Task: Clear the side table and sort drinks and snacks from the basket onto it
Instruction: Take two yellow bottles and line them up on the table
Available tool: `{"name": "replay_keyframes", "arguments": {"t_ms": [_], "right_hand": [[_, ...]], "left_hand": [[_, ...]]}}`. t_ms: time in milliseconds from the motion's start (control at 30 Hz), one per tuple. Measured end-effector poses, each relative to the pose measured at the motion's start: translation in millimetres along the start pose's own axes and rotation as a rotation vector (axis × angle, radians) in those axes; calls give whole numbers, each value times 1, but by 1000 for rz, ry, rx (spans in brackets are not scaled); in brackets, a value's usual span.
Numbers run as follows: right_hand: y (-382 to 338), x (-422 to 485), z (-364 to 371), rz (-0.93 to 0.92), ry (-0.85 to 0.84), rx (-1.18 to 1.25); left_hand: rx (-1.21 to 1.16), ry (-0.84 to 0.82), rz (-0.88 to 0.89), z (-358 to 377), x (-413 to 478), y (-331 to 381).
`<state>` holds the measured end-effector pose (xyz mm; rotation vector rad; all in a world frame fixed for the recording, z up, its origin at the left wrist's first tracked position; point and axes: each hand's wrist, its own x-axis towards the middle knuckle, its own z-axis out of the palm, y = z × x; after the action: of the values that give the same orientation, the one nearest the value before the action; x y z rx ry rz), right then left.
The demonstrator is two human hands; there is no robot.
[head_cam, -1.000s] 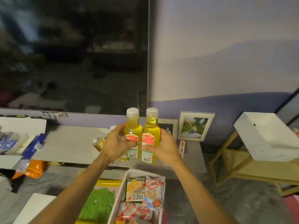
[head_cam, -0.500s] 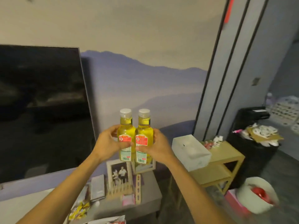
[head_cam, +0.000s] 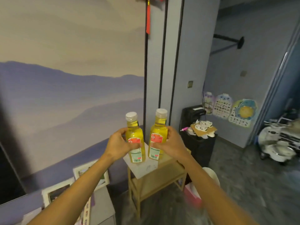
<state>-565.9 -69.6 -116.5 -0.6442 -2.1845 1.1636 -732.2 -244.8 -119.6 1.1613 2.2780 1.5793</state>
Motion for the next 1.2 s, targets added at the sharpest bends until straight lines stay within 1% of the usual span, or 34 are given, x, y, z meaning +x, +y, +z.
{"name": "replay_keyframes", "arguments": {"t_ms": [167,367,500,633,800,900,1067,1200], "right_hand": [[73,27,-73,49,63,-9],[162,70,-129,117,105,-11],[223,123,-152,160,99,-30],[272,199,-161,183,67,-11],[333,295,-173,170,-23,1],[371,342,-185,155,-94,-14],[440,414,-199,178,-200,-27],[510,473,-196,202,-300,-42]], "left_hand": [[-5,-23,-8,93,35,15],[-1,-34,-22,172,101,16],[8,-13,-45,215,150,-7],[19,43,-115,249,211,-42],[63,71,-198,296,294,-73],[49,102,-254,337,329,-94],[39,87,-358,422,365,-120],[24,129,-455,503,394,-151]]}}
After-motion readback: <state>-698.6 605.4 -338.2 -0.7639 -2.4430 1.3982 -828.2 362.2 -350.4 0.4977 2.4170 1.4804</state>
